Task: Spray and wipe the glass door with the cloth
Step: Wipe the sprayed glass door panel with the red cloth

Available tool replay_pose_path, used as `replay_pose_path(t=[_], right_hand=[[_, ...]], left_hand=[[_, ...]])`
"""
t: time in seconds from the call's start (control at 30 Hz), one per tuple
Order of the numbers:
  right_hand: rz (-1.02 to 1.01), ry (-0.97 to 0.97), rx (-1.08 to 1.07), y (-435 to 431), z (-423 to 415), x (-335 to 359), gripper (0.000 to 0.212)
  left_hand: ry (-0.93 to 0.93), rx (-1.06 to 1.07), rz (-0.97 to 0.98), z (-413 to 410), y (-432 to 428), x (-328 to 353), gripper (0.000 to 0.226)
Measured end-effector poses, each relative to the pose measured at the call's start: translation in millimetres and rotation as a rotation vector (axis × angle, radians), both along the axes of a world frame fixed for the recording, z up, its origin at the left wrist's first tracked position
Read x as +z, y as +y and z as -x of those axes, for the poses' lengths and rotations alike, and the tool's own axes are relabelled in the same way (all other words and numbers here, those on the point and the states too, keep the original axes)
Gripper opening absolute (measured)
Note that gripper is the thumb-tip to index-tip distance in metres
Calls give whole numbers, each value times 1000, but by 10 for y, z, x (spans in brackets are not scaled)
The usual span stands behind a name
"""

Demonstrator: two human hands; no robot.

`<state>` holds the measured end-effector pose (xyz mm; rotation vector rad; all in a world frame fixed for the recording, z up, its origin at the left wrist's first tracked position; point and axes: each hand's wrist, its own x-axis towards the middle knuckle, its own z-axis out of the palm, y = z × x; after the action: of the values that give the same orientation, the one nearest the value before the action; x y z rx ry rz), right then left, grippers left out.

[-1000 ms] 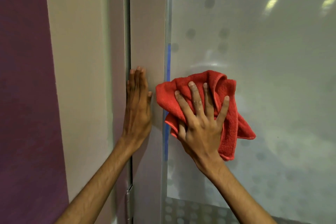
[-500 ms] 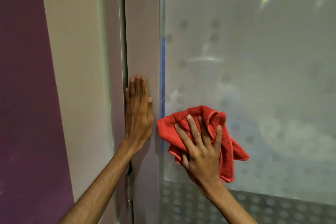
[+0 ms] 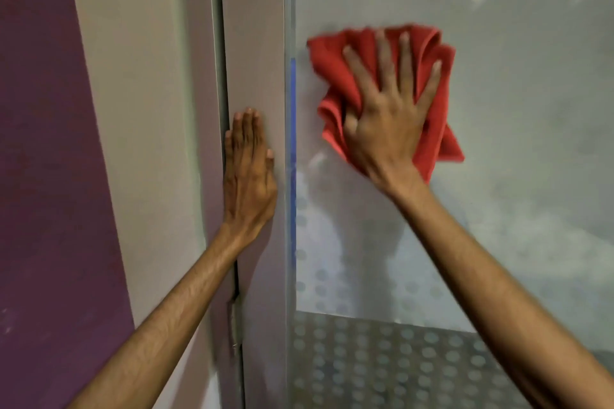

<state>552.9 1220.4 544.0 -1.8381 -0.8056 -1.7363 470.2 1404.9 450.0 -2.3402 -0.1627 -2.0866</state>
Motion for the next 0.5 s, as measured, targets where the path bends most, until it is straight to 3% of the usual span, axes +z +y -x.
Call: replay_pose_path(t=[0.1,0.2,0.33,0.5], right_hand=[[-38,94,-51,-12,16,504,64],[-28,85,-65,23,9,511,64],[20,1,-61,-31,-73,121,61],[62,31,-52,-128,-44,-693,67]], left_hand=[[19,19,-16,13,24,-58,54],[-9,28,40,-1,-33,-59,53],[-36,-43,63,-84,-151,-92,54],[-70,-62,100,-142,-210,-136,53]])
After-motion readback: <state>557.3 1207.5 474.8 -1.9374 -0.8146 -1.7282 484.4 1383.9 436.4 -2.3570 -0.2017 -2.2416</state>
